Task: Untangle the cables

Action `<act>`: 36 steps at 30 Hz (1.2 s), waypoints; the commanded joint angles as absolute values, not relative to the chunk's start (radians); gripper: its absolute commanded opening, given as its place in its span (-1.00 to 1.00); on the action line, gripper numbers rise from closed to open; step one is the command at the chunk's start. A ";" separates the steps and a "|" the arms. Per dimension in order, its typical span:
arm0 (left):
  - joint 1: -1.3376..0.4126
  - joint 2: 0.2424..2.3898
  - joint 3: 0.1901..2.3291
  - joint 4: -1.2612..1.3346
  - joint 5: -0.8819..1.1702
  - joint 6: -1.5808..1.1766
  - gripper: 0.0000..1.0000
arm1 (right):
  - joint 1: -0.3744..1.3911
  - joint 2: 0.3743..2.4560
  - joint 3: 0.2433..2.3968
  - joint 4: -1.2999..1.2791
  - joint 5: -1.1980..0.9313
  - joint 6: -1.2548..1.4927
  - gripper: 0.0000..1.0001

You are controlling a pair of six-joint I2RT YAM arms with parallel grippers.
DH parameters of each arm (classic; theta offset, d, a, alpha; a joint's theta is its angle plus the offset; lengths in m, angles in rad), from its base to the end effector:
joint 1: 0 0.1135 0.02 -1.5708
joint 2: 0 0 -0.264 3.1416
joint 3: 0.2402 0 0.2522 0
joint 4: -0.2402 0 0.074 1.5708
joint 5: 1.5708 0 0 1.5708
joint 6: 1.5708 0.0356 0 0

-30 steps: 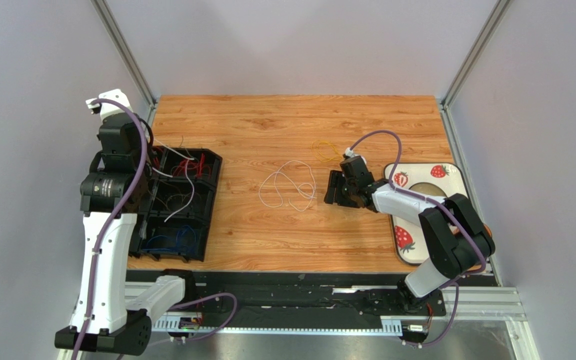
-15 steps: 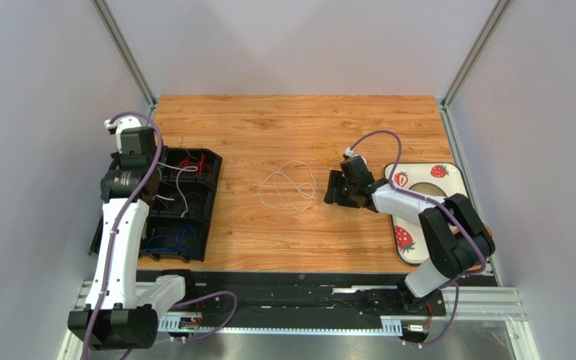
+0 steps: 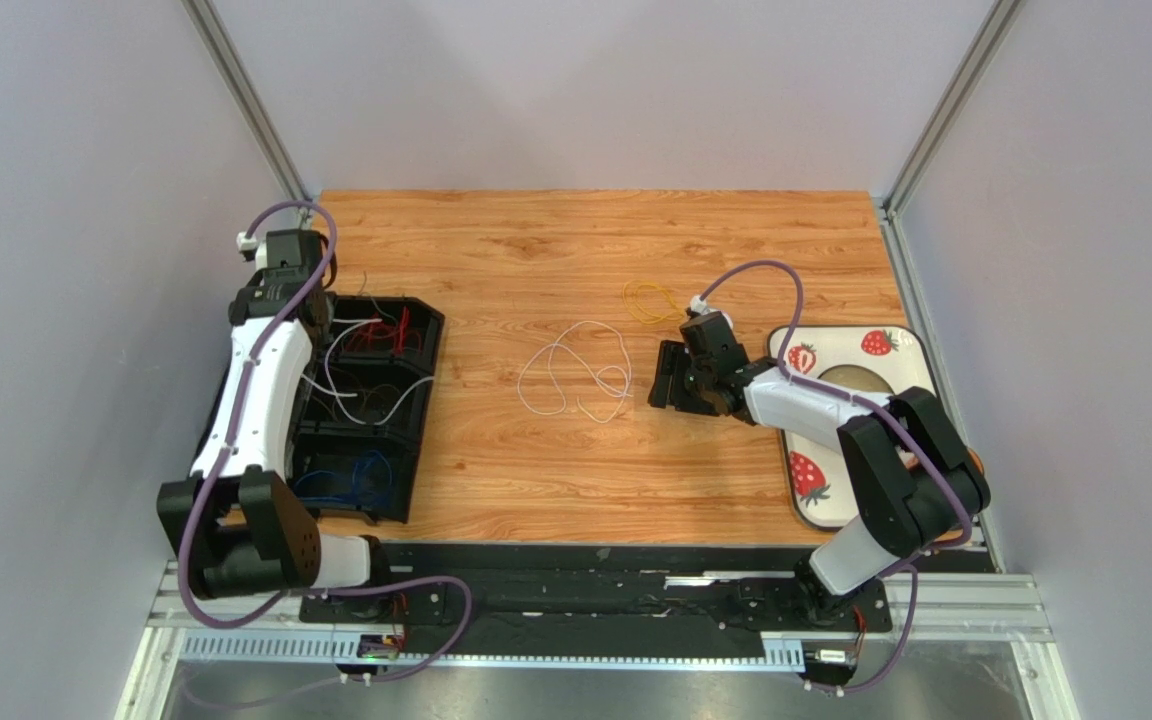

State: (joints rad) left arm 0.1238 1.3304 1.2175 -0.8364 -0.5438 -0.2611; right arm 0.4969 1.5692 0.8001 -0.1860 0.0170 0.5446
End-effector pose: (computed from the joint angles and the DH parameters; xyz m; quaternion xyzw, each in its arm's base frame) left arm 0.2638 0.0514 0.3170 -0.2560 0.8845 0.2349 0.3114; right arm 0.2645 0.1428 0.1608 0.0253 0.9526 0.1437 0.2669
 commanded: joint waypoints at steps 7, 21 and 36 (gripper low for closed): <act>0.137 1.433 1.249 -0.742 -0.368 -0.298 -1.00 | 0.508 1.565 0.828 -0.183 0.025 0.535 0.22; 0.137 1.353 1.160 -0.746 -0.379 -0.325 0.23 | 0.506 1.539 0.805 -0.161 0.026 0.537 0.22; 0.123 1.529 1.354 -0.672 -0.236 -0.264 0.04 | 0.508 1.543 0.808 -0.161 0.028 0.538 0.22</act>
